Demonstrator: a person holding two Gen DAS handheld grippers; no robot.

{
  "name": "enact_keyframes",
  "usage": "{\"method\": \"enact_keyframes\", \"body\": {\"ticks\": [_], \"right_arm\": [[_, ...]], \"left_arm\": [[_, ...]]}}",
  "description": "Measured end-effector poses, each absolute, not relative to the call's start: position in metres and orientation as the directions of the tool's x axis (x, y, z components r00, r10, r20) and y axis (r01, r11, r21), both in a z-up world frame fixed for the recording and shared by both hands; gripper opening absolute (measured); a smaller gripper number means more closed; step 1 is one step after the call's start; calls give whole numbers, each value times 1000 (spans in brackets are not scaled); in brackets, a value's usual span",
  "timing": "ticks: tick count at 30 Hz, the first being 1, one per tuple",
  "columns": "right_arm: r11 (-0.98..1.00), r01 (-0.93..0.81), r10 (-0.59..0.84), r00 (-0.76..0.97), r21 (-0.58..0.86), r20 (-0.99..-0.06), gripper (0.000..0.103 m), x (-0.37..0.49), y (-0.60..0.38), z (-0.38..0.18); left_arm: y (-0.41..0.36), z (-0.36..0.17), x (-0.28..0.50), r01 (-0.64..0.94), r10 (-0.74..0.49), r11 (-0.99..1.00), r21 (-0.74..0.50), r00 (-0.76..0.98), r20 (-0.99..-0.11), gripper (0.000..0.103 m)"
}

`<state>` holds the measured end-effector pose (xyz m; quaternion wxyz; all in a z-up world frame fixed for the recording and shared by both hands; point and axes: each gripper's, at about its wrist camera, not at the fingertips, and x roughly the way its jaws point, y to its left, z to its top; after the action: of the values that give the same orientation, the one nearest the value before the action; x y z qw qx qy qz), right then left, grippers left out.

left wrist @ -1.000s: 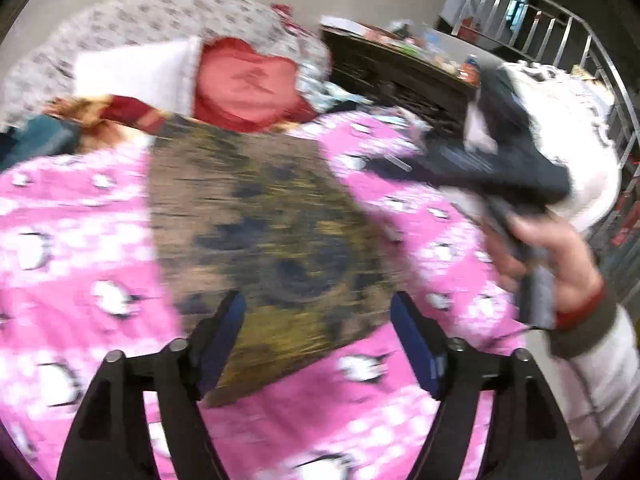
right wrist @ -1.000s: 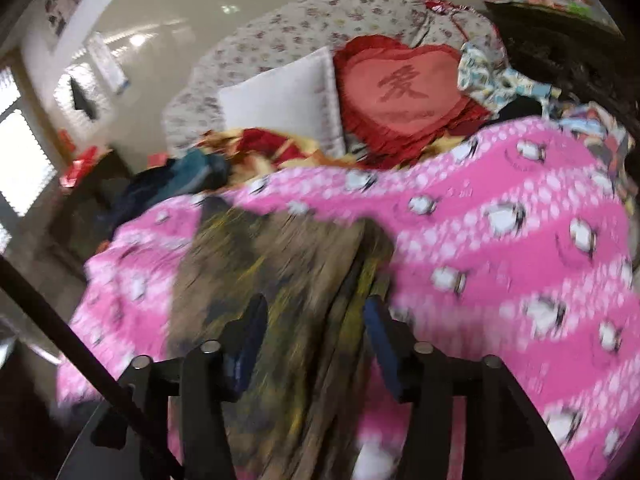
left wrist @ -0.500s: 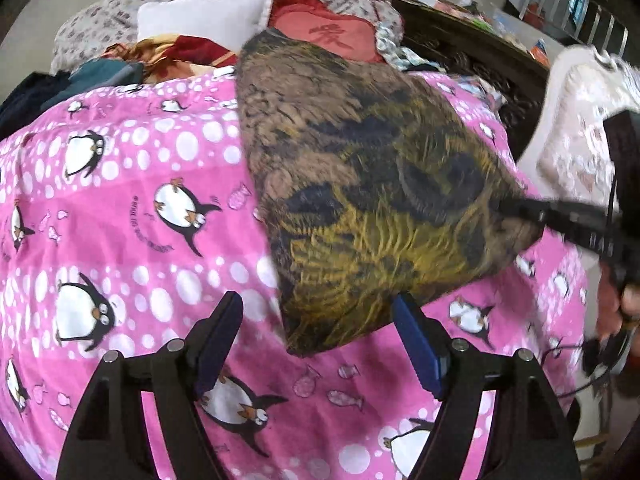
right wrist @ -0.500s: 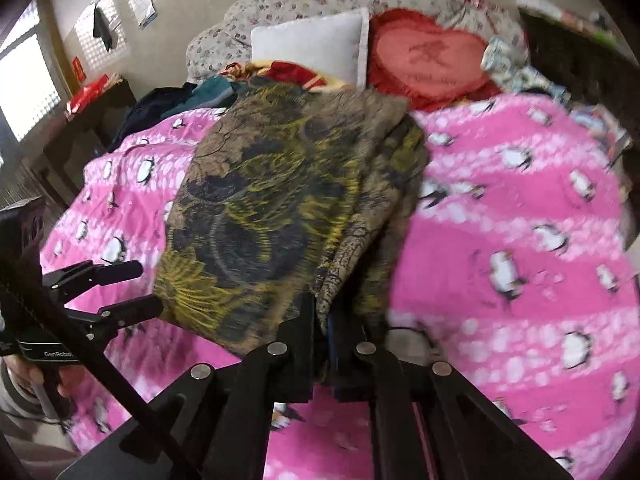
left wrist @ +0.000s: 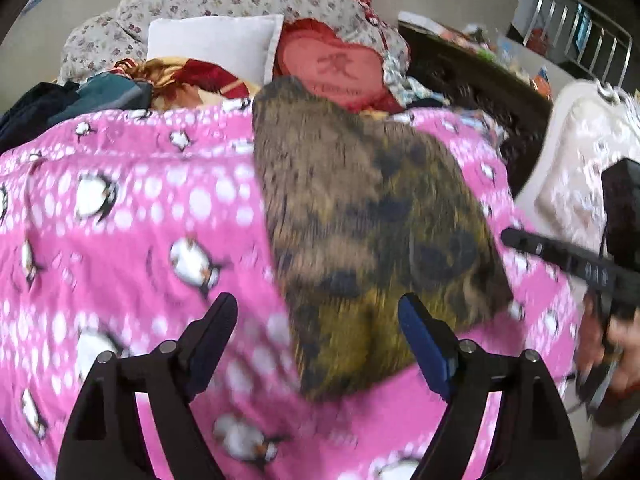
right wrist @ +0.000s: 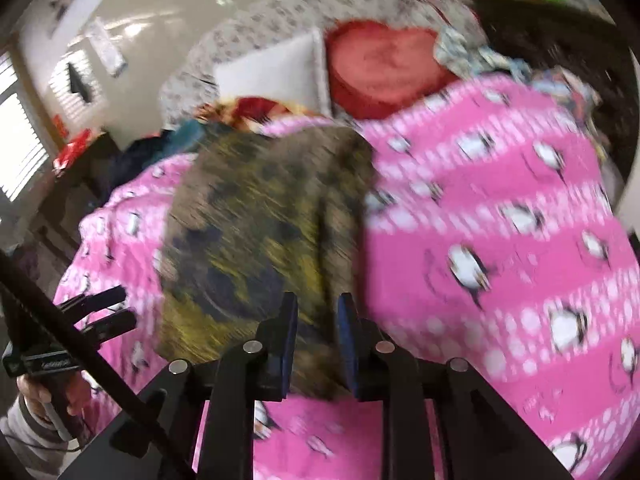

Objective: Fold small clothes

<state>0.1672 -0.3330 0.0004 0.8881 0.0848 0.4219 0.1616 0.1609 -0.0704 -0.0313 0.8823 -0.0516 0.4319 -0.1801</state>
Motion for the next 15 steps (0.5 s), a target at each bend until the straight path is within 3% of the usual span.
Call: {"method": "enact_keyframes", "body": {"ticks": [4,8,10,12,15], "right_arm": [[936,-273,346,610,221,-713,22,198,-294,3],[964,-220,256,608,151,-751,22,236,-287,-18],[956,-208,292,608,206,-738,21,245,-295,-23],[948,-201,320,609,248,-726,20,247,-302,-22],[941,-190,336,602,279,-724,21,240,-310,-15]], "left_arm": [[-84,-29,195,235,-357,934,-269,593,-722,82],[-95,-49,231,186,-289,957,-222,551,-783,82],[-95,-67,248,168,-298,954,-246,504,-810,84],[-89,-74,255,141,-320,947,-288,493,-809,93],[-87,-72,249,152,-323,946,-285,504,-801,93]]}}
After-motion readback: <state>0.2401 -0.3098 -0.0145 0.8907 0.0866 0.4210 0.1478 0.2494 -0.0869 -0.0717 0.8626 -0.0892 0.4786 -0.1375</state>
